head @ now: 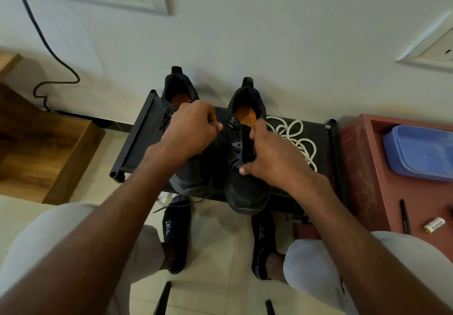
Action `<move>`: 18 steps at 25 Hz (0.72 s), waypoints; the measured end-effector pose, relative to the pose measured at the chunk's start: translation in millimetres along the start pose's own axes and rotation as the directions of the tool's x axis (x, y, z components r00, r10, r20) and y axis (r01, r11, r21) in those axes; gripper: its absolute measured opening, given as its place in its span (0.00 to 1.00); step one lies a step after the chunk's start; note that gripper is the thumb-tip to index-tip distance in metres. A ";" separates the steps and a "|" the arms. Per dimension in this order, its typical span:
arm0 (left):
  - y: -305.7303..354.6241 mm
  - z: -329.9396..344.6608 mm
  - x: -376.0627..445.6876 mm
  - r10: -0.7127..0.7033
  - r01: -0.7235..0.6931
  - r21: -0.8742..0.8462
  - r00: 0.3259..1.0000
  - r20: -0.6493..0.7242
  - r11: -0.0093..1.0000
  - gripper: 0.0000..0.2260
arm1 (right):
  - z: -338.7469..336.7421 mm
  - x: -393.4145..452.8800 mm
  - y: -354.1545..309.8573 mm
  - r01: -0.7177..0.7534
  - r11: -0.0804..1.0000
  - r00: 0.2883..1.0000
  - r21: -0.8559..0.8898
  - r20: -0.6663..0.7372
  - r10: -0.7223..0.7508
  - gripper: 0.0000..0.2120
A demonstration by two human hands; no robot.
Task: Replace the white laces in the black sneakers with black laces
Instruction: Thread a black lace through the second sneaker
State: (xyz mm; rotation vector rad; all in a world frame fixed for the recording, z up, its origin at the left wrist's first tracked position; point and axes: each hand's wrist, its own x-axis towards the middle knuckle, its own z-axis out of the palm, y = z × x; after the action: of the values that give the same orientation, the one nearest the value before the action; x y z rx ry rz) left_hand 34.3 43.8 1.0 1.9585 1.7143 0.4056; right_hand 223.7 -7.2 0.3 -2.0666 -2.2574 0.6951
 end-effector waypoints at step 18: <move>15.3 3.4 -6.5 0.075 -0.072 0.052 0.996 -0.048 0.996 0.04 | 13.0 -10.9 -23.3 0.085 0.996 0.996 -0.024 0.014 -0.085 0.08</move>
State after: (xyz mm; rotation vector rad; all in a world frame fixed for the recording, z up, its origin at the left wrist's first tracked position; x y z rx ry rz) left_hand 47.8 35.6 7.3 2.0684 1.7025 0.4457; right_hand 199.3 -22.5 -0.9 -1.9686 -2.3569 0.6815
